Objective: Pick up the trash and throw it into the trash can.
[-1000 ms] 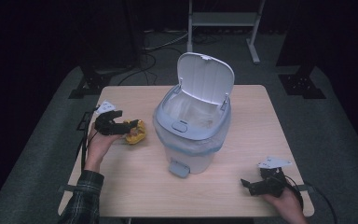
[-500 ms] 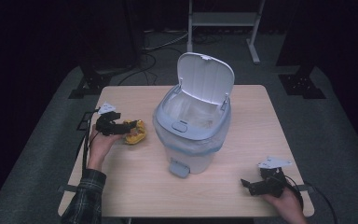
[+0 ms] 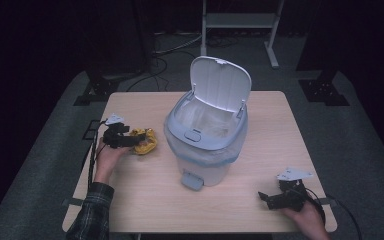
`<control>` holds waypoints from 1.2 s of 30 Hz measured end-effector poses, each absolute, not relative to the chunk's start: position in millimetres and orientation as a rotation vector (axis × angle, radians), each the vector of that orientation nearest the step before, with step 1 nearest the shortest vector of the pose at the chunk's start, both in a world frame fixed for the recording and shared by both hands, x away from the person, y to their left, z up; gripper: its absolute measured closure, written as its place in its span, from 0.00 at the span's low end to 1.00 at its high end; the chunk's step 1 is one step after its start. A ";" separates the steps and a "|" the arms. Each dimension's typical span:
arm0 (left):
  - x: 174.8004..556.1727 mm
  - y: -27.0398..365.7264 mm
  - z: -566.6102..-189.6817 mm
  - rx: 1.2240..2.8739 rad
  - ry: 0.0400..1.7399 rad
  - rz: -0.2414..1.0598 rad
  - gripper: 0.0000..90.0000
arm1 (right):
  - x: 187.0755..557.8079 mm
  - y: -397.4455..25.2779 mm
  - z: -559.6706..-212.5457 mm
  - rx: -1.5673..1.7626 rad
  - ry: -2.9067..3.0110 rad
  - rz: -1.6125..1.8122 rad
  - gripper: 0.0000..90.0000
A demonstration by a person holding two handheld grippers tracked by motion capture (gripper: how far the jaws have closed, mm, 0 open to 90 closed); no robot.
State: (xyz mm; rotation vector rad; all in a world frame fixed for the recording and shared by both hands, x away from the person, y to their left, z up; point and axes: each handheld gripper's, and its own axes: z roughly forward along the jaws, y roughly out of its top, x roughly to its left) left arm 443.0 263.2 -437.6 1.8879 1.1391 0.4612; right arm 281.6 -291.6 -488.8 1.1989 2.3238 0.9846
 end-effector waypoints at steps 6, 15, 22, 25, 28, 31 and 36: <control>443.9 260.8 -440.9 1.904 1.135 0.445 0.20 | 281.6 -291.6 -488.8 1.199 2.324 0.985 0.00; 444.5 259.4 -442.9 1.920 1.119 0.408 0.30 | 281.6 -291.6 -488.8 1.199 2.324 0.985 0.00; 445.8 256.0 -446.1 1.931 1.117 0.397 0.30 | 281.6 -291.6 -488.7 1.199 2.324 0.984 0.00; 446.2 255.4 -447.1 1.931 1.116 0.398 0.32 | 281.6 -291.6 -488.8 1.199 2.324 0.985 0.00; 446.4 256.2 -447.7 1.939 1.119 0.395 0.37 | 281.6 -291.6 -488.7 1.199 2.324 0.985 0.00; 446.4 256.6 -447.8 1.946 1.121 0.391 0.43 | 281.6 -291.6 -488.8 1.199 2.324 0.985 0.00; 446.0 255.1 -448.6 1.955 1.126 0.389 0.51 | 281.6 -291.6 -488.7 1.199 2.324 0.984 0.00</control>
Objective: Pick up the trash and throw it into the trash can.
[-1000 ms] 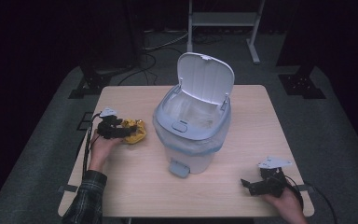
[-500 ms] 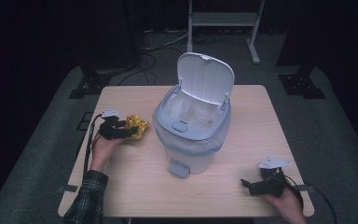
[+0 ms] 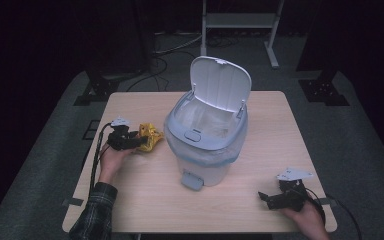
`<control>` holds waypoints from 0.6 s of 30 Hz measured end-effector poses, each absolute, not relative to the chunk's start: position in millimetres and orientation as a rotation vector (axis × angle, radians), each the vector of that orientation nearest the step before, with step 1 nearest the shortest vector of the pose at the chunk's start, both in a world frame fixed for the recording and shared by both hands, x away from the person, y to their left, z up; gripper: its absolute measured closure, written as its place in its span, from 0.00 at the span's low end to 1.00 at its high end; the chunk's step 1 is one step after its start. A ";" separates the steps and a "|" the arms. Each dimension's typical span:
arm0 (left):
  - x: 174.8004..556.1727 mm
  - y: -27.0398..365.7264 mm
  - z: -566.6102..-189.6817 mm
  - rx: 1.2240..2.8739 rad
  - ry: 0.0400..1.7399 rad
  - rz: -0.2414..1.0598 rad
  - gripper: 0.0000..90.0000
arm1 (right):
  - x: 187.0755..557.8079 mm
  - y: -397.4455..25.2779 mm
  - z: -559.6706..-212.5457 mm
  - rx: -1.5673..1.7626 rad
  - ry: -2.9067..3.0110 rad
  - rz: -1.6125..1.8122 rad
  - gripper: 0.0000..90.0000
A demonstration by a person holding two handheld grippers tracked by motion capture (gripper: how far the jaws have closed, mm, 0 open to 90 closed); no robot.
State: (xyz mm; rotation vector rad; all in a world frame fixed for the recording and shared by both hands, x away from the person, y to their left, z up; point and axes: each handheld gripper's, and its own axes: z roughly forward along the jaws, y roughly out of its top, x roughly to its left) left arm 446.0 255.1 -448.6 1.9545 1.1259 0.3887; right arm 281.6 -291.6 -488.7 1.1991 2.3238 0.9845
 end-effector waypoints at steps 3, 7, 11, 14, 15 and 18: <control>445.8 254.9 -448.5 1.955 1.128 0.388 0.55 | 281.6 -291.6 -488.8 1.199 2.324 0.984 0.00; 445.4 254.6 -448.3 1.959 1.136 0.390 0.60 | 281.6 -291.6 -488.8 1.199 2.324 0.985 0.00; 445.1 254.6 -447.9 1.958 1.145 0.381 0.67 | 281.6 -291.6 -488.8 1.199 2.324 0.985 0.00; 445.2 255.7 -447.9 1.952 1.162 0.369 0.70 | 281.6 -291.6 -488.8 1.199 2.324 0.984 0.00; 445.3 256.1 -447.8 1.953 1.163 0.363 0.71 | 281.6 -291.6 -488.7 1.199 2.324 0.985 0.00; 445.1 257.3 -447.4 1.944 1.177 0.348 0.73 | 281.6 -291.6 -488.8 1.199 2.324 0.984 0.00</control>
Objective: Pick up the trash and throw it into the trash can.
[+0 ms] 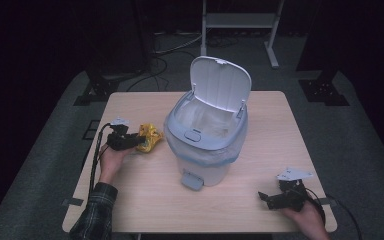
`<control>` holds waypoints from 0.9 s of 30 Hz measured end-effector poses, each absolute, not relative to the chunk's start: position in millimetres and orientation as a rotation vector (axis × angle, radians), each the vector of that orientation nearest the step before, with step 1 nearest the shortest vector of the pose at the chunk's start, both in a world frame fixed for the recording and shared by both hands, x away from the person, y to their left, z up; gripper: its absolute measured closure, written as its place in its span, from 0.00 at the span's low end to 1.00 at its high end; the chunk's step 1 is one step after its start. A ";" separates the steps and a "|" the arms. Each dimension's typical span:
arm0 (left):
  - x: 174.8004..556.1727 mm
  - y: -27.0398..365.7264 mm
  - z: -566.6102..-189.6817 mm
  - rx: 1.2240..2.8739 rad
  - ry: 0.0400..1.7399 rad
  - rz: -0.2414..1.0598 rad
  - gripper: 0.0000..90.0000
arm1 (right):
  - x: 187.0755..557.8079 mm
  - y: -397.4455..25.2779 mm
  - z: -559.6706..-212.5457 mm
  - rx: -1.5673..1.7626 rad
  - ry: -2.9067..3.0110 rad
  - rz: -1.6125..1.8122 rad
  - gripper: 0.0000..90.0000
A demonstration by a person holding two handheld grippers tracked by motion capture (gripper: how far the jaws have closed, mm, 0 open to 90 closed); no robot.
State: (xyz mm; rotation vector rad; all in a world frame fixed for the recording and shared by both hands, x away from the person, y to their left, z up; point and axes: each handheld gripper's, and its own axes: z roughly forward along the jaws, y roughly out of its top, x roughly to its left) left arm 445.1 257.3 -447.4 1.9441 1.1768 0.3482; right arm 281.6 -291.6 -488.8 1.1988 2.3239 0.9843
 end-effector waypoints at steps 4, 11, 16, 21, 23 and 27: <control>444.4 258.2 -446.1 1.943 1.165 0.347 0.74 | 281.6 -291.6 -488.8 1.199 2.324 0.985 0.00; 441.2 258.6 -440.1 1.907 1.148 0.336 0.74 | 281.6 -291.6 -488.8 1.199 2.324 0.985 0.00; 437.5 259.9 -433.4 1.879 1.132 0.327 0.74 | 281.6 -291.6 -488.7 1.199 2.324 0.984 0.00; 433.4 263.0 -426.0 1.855 1.118 0.322 0.74 | 281.6 -291.6 -488.8 1.199 2.324 0.985 0.00; 432.0 264.0 -423.6 1.848 1.114 0.325 0.74 | 281.6 -291.6 -488.7 1.199 2.324 0.985 0.00; 429.1 265.0 -419.1 1.838 1.106 0.331 0.74 | 281.6 -291.6 -488.8 1.199 2.324 0.984 0.00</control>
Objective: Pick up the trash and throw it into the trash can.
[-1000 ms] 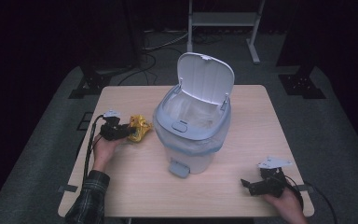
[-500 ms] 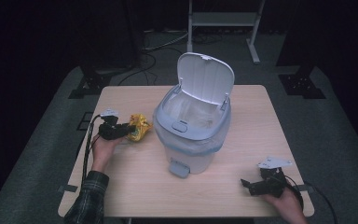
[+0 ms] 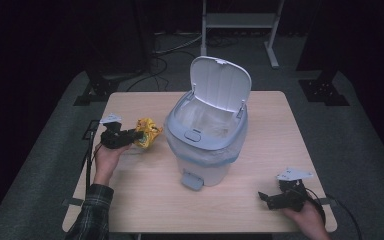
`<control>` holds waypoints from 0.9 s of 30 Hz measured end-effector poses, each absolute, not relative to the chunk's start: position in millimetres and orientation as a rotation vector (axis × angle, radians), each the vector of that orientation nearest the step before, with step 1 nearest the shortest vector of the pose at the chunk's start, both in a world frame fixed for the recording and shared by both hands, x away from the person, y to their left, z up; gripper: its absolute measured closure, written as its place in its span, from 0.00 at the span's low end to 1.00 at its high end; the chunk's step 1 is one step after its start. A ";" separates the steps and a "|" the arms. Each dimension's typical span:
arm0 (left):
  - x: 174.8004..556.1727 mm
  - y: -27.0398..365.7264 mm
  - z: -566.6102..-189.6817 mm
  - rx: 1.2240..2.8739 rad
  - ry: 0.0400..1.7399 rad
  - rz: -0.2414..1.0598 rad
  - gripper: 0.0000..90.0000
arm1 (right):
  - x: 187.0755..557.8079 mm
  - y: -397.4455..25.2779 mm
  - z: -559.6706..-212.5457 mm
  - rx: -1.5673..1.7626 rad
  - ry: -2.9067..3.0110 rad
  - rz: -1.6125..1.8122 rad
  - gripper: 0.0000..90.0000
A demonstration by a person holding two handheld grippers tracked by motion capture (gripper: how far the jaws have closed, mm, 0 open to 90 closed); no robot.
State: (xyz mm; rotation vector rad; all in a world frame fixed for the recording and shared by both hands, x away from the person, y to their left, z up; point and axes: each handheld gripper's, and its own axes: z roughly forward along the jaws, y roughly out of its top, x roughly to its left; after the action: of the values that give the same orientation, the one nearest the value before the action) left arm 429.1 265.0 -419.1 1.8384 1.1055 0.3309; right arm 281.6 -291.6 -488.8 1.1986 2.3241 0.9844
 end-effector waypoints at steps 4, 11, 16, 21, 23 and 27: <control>426.3 266.7 -414.7 1.823 1.096 0.336 0.74 | 281.6 -291.6 -488.8 1.199 2.324 0.984 0.00; 423.2 269.5 -407.6 1.808 1.085 0.322 0.74 | 281.6 -291.6 -488.8 1.199 2.324 0.984 0.00; 420.8 267.3 -400.9 1.810 1.060 0.319 0.74 | 281.6 -291.6 -488.8 1.199 2.324 0.985 0.00; 418.0 264.1 -393.8 1.808 1.039 0.318 0.74 | 281.6 -291.6 -488.8 1.198 2.324 0.984 0.00; 417.1 263.1 -391.4 1.806 1.035 0.316 0.74 | 281.6 -291.6 -488.8 1.198 2.324 0.984 0.00; 415.3 262.9 -386.5 1.804 1.024 0.317 0.74 | 281.6 -291.6 -488.8 1.199 2.324 0.984 0.00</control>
State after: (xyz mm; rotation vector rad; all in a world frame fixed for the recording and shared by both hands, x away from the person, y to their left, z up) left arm 415.3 262.9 -386.5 1.8037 1.0240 0.3173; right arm 281.6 -291.6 -488.8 1.1987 2.3240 0.9845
